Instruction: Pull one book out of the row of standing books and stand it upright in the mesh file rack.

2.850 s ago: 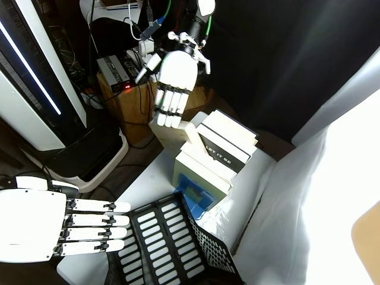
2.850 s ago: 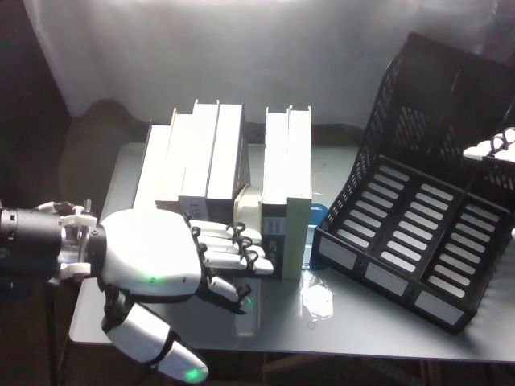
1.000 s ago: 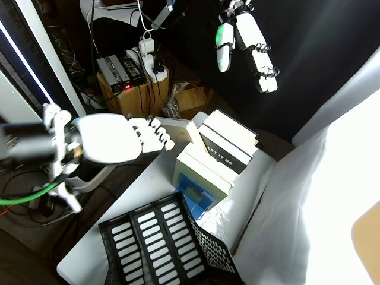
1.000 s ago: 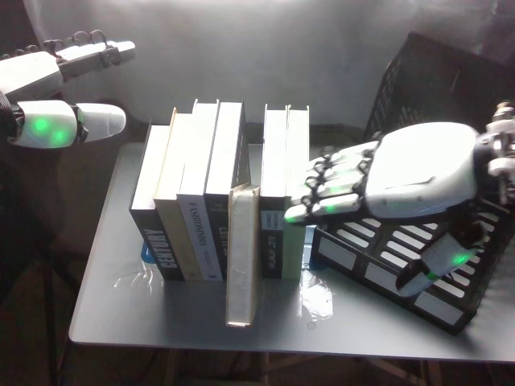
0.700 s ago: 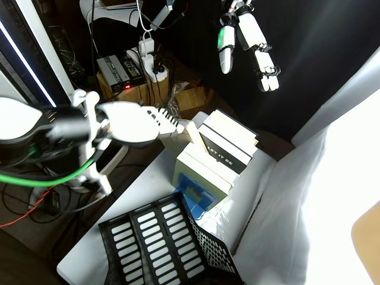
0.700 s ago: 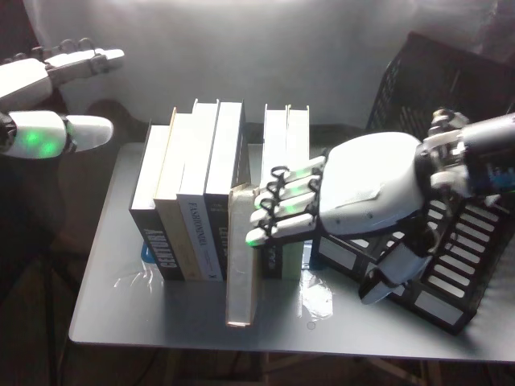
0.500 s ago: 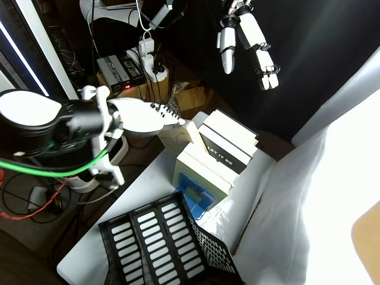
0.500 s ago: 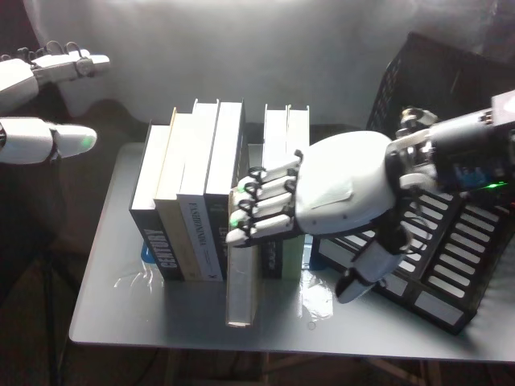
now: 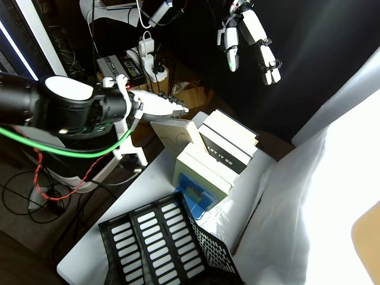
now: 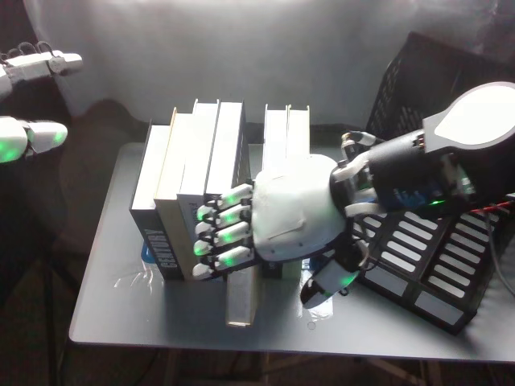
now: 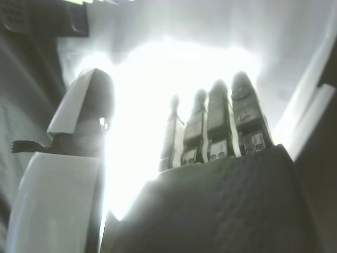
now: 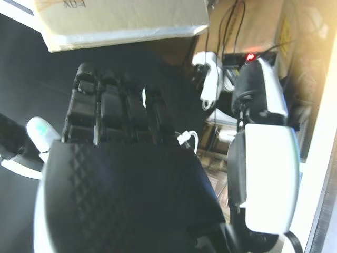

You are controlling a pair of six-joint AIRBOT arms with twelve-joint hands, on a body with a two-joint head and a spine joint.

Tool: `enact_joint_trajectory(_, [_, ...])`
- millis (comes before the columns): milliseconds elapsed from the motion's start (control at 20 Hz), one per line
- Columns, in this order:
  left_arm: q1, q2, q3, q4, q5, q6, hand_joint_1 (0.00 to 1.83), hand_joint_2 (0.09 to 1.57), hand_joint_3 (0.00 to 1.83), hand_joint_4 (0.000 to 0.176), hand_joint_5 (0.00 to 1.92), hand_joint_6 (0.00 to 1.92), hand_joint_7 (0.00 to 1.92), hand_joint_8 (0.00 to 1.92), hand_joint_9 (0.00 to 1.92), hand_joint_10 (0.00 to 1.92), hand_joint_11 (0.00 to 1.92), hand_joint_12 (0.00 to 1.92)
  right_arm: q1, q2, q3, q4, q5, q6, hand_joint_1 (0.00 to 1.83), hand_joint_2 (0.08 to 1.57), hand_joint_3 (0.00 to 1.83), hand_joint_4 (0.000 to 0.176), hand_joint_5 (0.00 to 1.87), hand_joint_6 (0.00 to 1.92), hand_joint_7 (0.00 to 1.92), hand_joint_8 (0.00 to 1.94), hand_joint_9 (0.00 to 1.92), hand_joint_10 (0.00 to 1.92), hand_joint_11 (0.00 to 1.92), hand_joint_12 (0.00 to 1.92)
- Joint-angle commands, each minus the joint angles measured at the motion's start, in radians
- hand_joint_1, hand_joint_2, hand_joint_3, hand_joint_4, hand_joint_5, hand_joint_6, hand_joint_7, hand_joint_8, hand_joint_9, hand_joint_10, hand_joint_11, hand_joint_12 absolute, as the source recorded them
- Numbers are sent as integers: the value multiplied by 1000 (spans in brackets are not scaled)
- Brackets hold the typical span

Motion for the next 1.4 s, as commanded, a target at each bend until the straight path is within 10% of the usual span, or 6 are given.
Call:
enact_joint_trajectory(0, [2,20,4,-37,-119,-6,857,1332,11,34,172,8,46,0,0,0,0,0,8,1,3,16,-9,0,732,1015,2,13,0,0,0,0,0,0,0,0])
enact_joint_trajectory(450, [72,22,-4,-127,-183,-6,864,1351,22,26,178,5,67,9,0,0,0,0,-31,-82,53,-46,-94,0,1019,1049,17,0,4,1,0,0,0,0,0,0])
enact_joint_trajectory(500, [82,22,-5,-136,-191,-6,888,1341,18,19,190,8,85,13,0,0,0,0,-36,-92,60,-54,-104,0,1081,1003,1,0,102,41,68,23,0,0,0,650])
enact_joint_trajectory(600, [90,23,-5,-147,-198,-6,884,1361,30,24,174,3,72,2,0,0,0,0,-48,-109,76,-63,-121,0,1065,937,0,0,213,106,180,54,96,62,0,1246])
enact_joint_trajectory(950, [97,20,-4,-150,-207,-6,852,1374,45,32,175,2,77,1,0,0,0,0,-112,-177,137,-102,-176,3,973,1101,7,0,130,80,36,0,3,7,0,426])
enact_joint_trajectory(1350, [110,13,3,-162,-233,-6,774,1313,22,31,212,10,92,4,0,0,0,0,-170,-262,258,-369,-218,265,971,1105,4,0,131,73,33,0,2,2,0,300])
